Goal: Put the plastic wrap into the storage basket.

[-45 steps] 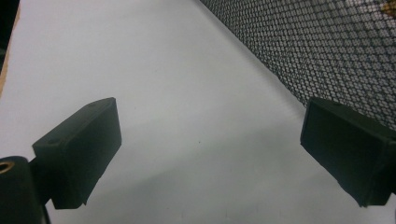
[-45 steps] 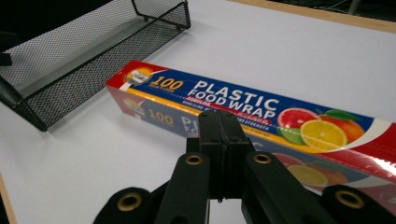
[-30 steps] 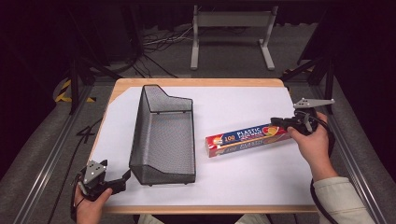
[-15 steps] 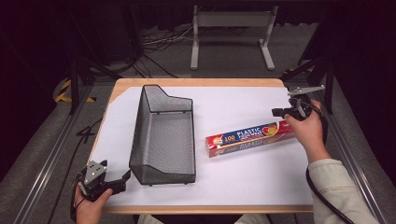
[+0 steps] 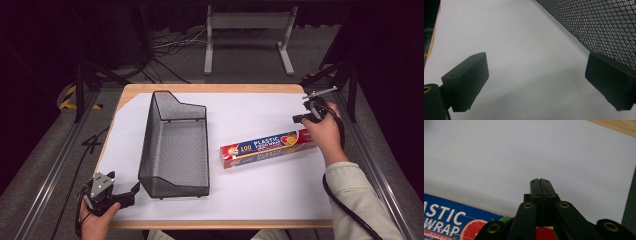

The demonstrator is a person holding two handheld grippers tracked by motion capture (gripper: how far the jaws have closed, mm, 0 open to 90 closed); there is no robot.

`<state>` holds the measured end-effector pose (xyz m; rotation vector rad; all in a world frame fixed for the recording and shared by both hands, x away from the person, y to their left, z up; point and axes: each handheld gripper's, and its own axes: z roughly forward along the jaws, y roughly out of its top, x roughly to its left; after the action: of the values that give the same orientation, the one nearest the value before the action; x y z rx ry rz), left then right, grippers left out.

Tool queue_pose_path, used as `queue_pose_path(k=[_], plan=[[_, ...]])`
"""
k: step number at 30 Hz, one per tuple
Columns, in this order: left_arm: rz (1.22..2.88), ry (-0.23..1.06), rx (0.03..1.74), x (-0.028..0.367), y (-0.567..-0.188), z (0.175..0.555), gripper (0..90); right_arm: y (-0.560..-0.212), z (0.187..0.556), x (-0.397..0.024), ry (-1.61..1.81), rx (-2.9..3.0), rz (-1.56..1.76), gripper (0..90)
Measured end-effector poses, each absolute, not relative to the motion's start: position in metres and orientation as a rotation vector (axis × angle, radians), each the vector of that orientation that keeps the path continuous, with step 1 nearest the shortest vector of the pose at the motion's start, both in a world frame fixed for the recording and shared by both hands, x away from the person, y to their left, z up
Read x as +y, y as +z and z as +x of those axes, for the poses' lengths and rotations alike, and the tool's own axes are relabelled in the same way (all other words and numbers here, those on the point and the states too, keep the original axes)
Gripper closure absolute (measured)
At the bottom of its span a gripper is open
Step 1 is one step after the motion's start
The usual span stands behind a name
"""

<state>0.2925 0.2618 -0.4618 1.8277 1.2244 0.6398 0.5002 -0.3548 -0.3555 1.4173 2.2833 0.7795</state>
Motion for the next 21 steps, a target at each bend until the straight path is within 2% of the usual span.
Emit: queue_pose_path(k=[11, 21], plan=[[1.859, 0.636, 1.211, 0.262, -0.463, 0.292, 6.1, -0.383, 0.512, -0.361, 0.671, 2.315, 1.484, 90.0], [1.855, 0.643, 1.227, 0.267, -0.464, 0.282, 5.8, -0.394, 0.521, -0.362, 0.541, 2.387, 1.501, 90.0]])
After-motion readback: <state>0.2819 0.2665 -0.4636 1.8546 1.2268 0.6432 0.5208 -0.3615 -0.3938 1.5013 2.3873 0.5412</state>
